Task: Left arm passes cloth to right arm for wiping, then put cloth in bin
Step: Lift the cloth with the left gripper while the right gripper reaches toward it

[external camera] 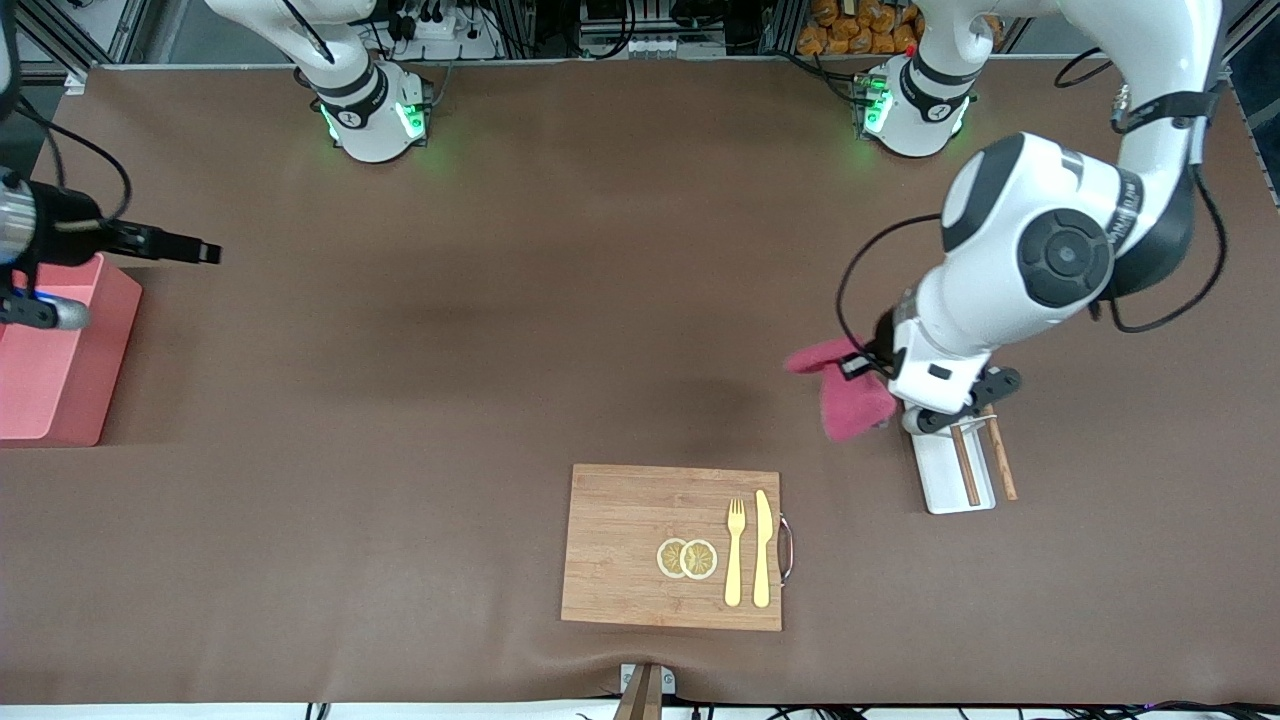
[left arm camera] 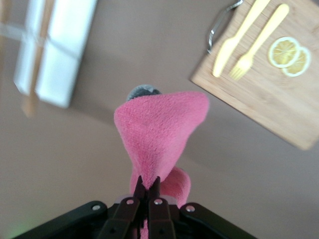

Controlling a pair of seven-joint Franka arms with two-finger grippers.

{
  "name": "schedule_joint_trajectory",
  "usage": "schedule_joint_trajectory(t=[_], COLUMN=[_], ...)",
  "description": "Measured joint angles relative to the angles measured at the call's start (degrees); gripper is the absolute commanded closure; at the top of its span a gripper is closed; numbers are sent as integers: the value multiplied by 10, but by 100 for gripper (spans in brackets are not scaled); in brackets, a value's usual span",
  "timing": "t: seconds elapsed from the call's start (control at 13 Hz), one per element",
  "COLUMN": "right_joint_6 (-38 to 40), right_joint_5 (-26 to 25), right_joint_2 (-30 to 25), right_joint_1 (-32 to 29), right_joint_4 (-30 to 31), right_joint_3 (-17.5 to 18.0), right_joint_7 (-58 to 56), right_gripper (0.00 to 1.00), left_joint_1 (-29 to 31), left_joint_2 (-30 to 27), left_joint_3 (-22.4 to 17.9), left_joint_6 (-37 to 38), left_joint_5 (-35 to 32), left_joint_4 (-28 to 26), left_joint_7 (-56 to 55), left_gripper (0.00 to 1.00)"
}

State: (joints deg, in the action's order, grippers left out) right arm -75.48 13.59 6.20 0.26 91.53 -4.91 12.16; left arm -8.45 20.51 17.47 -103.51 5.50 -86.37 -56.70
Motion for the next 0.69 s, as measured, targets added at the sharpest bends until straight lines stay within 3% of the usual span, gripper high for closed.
schedule_joint_trajectory(t=[0.15,0.38,0.69], right_joint_6=[-7,-36,-106], right_joint_5=[29,143,258], right_joint_2=[27,73,101], right_joint_1=[25,38,79], right_joint_4=[0,0,0], right_joint_3=[2,3,4], right_joint_7=[41,142,267], right_gripper=[0,0,0], left_joint_1=[-34,-74,-115], left_joint_2=[10,35,45], left_joint_3=[1,2,2], left_joint_6=[-4,-62,-157], left_joint_5=[26,49,103], left_joint_4=[26,67,76], left_joint_7=[-128,-285,-410], left_gripper=[100,100,100])
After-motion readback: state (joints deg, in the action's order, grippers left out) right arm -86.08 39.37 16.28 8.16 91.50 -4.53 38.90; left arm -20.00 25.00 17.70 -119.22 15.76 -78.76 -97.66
